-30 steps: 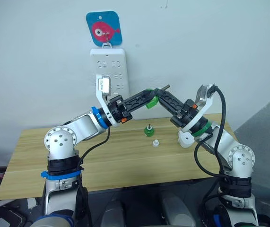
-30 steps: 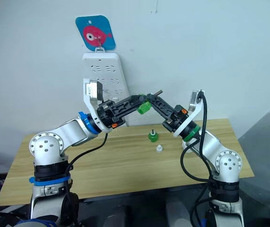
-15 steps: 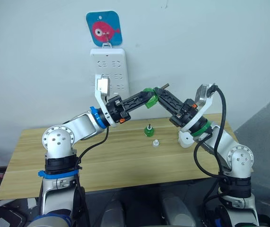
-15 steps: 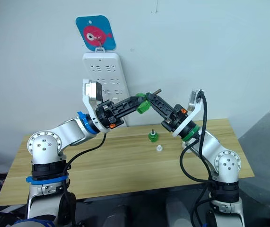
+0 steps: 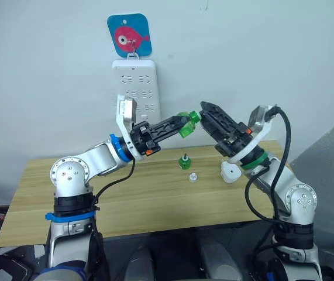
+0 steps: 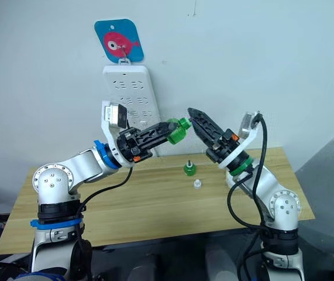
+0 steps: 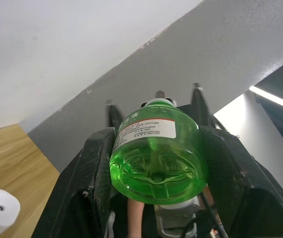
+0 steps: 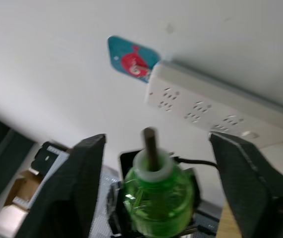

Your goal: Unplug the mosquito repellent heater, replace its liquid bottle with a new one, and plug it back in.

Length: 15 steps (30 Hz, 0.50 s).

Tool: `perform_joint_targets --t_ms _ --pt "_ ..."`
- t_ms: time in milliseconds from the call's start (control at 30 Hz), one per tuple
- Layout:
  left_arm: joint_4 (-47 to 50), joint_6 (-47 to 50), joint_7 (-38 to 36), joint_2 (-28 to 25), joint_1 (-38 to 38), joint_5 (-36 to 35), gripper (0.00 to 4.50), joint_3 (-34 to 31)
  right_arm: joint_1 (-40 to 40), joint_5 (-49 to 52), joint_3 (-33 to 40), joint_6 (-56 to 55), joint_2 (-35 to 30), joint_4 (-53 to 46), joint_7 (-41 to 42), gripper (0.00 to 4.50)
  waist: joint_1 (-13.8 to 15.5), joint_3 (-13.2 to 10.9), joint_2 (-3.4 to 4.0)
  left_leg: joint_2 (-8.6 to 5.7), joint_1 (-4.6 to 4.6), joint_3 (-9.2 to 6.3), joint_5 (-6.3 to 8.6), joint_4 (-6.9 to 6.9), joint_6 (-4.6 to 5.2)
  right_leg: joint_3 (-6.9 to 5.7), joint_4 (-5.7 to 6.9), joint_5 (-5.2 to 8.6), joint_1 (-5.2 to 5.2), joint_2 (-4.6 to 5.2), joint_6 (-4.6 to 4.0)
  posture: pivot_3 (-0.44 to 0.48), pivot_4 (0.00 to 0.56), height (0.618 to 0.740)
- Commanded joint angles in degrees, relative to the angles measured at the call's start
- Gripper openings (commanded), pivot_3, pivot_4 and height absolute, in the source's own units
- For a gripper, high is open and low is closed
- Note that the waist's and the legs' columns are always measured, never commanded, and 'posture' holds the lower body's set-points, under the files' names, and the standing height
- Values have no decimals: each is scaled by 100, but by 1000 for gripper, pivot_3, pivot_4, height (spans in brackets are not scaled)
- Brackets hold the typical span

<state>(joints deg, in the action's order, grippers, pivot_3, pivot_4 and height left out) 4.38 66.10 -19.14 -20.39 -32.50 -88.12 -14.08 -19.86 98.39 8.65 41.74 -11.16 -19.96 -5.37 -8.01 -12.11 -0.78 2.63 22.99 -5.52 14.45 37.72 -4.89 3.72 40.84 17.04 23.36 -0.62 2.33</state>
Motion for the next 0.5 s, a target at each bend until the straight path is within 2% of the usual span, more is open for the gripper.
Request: perform_joint_targets --t_ms 33,167,267,333,400,500 --pt "134 -63 131 -115 45 -283 2321 -112 70 -73 258 -130 -255 -149 -26 4500 3 0 0 0 0 0 0 0 0 0 -1 0 0 0 0 -174 155 725" --pt "256 -256 -85 -535 251 470 2321 -59 17 -1443 194 275 -1591 -120 166 4500 9 -2 3 -3 0 5 0 0 0 7 -3 1 0 0 1 -184 168 725" --pt "448 -515 -586 -939 530 1325 2321 219 -161 -3042 -479 542 -2612 -36 348 4500 5 -2 3 -4 -8 14 0 -14 0 17 -8 4 1 -2 2 -190 174 725" --pt "689 -796 -1097 -1253 813 2002 2321 575 -365 -4322 -1290 757 -3291 90 477 4500 -1 -2 3 -3 -13 22 0 -31 0 26 -10 14 9 -4 13 -191 178 725" --pt "883 -1020 -1466 -1409 1037 2436 2321 825 -534 -4941 -1728 1015 -3559 204 620 4500 1 -2 2 -2 -21 40 -1 -53 -1 39 -17 21 14 -4 24 -184 181 725" --pt "1113 -1258 -1794 -1477 1249 2830 2321 1038 -984 -5130 -1979 2037 -3583 436 634 4500 5 -6 0 2 -14 47 -1 -72 -1 41 -44 8 16 -2 1 -176 186 725"
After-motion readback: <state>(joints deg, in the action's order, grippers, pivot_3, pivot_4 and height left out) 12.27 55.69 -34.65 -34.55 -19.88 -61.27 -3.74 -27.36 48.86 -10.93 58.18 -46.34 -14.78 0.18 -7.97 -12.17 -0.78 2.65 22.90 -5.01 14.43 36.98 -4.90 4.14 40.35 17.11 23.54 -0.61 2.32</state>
